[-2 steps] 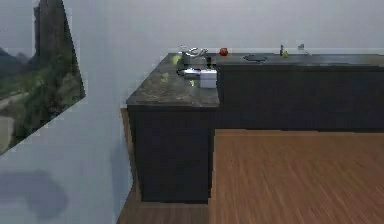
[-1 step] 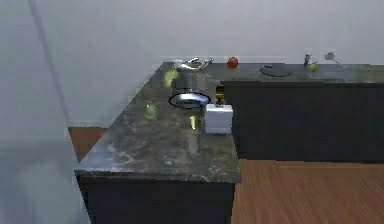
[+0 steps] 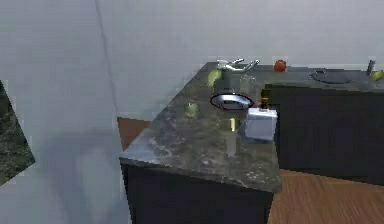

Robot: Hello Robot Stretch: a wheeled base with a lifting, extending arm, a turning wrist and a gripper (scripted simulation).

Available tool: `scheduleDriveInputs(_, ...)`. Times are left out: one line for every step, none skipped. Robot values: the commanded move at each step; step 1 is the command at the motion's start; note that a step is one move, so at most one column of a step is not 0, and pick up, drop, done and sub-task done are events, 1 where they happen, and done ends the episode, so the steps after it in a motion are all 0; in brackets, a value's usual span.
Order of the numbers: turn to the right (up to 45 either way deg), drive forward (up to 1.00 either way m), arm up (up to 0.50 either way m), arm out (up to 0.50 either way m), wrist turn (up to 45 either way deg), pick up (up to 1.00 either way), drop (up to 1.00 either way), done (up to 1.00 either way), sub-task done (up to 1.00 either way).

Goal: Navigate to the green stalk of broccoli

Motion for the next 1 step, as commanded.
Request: scheduleDriveInputs(0.0, 1.00, 0.00, 0.00, 0.0, 0.00, 0.00, 0.00, 0.00)
